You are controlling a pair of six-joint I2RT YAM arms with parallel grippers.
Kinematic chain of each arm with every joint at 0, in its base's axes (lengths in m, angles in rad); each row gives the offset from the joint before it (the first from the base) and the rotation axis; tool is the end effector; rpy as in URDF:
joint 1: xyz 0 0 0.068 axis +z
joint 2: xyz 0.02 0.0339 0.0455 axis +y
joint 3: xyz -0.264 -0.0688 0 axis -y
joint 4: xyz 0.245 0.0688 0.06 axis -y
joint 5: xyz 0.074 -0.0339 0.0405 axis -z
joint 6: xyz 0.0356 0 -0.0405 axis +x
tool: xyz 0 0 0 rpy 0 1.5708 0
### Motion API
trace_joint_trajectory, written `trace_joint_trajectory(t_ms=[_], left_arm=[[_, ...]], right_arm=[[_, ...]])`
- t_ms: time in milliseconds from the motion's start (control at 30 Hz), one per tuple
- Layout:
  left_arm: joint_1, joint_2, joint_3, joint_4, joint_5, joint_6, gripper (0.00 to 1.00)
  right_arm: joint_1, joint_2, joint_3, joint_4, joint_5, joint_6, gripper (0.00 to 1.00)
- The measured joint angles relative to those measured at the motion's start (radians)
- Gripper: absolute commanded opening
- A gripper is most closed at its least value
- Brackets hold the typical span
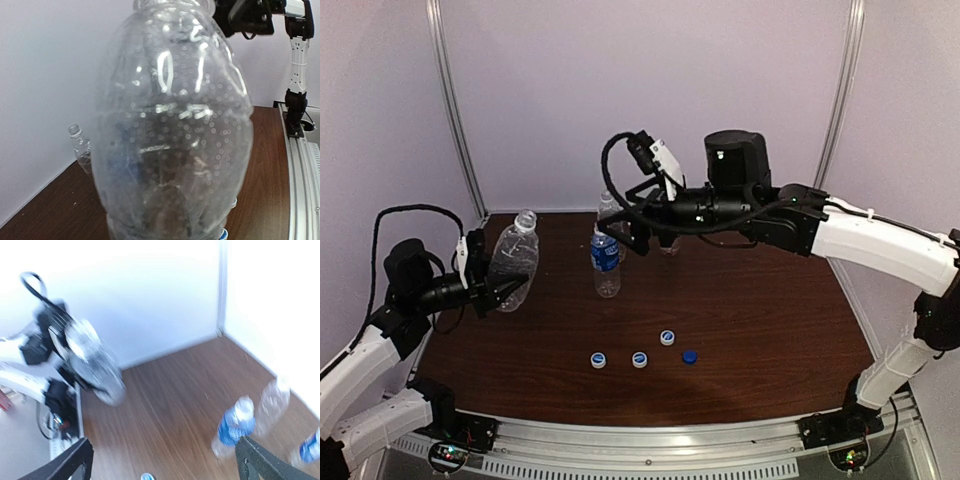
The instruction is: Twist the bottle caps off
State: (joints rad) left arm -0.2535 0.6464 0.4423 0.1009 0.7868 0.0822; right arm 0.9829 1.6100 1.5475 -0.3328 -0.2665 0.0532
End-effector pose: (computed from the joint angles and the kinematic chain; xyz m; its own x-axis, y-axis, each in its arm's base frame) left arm 0.1485 -0.0645 0.2714 -0.0289 0.0674 -0.9973 0.8642 0.5031 0.0090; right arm 0.2022 0.3202 0.3802 -0.2631 -0.3023 -0.9162 -0.9248 0.3494 0.1503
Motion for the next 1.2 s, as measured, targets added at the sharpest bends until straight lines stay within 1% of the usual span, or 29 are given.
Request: trace_joint_trajectory(t_ms=[67, 100, 167, 233, 300, 367, 433, 667, 700, 833, 867, 900, 967, 1067, 1100, 1167, 1200], left_arm=[[-0.03, 0.017, -0.002, 0.021, 0.042, 0.002, 0.2], [-0.051, 0.027, -0.002, 0.033, 0.058, 0.002, 0.2], [-0.088, 0.051, -0.003, 0.056, 0.077, 0.002, 0.2], [-0.112, 0.068, -0.003, 0.078, 0.088, 0.0, 0.2], [-0.127, 0.078, -0.003, 0.1, 0.093, -0.004, 0.19], [-0.136, 0.082, -0.002, 0.12, 0.097, -0.006, 0.19], [-0.142, 0.084, -0.003, 0.132, 0.101, -0.007, 0.19], [-0.152, 0.088, -0.002, 0.146, 0.108, -0.01, 0.19], [-0.153, 0.089, -0.003, 0.146, 0.108, -0.01, 0.19], [-0.154, 0.09, -0.003, 0.146, 0.108, -0.01, 0.19], [-0.154, 0.09, -0.003, 0.147, 0.109, -0.008, 0.19], [-0.154, 0.09, -0.003, 0.15, 0.115, -0.005, 0.19], [-0.157, 0.091, -0.002, 0.152, 0.114, -0.007, 0.19], [-0.159, 0.094, -0.003, 0.151, 0.113, -0.007, 0.19], [-0.159, 0.094, -0.002, 0.151, 0.113, -0.007, 0.19], [-0.159, 0.094, -0.003, 0.151, 0.113, -0.009, 0.19], [-0.159, 0.094, -0.003, 0.151, 0.11, -0.009, 0.19]], right_arm=[[0.025, -0.049, -0.025, 0.195, -0.081, -0.001, 0.98], [0.043, -0.043, -0.002, 0.274, -0.119, -0.004, 0.98], [0.083, 0.026, 0.095, 0.349, -0.171, -0.033, 0.99], [0.121, 0.107, 0.176, 0.381, -0.204, -0.071, 0.99], [0.153, 0.167, 0.205, 0.384, -0.216, -0.105, 0.99], [0.181, 0.216, 0.216, 0.368, -0.216, -0.138, 0.95], [0.195, 0.248, 0.224, 0.338, -0.216, -0.154, 0.9], [0.193, 0.268, 0.253, 0.312, -0.213, -0.154, 0.7], [0.191, 0.268, 0.263, 0.311, -0.216, -0.153, 0.65], [0.187, 0.268, 0.288, 0.318, -0.236, -0.139, 0.3], [0.183, 0.269, 0.29, 0.319, -0.238, -0.127, 0.29], [0.182, 0.27, 0.292, 0.319, -0.238, -0.123, 0.32], [0.177, 0.272, 0.296, 0.32, -0.245, -0.113, 0.33], [0.173, 0.275, 0.296, 0.32, -0.25, -0.107, 0.28], [0.171, 0.275, 0.296, 0.32, -0.25, -0.105, 0.23], [0.171, 0.275, 0.296, 0.32, -0.25, -0.1, 0.01], [0.171, 0.275, 0.296, 0.32, -0.251, -0.104, 0.0]])
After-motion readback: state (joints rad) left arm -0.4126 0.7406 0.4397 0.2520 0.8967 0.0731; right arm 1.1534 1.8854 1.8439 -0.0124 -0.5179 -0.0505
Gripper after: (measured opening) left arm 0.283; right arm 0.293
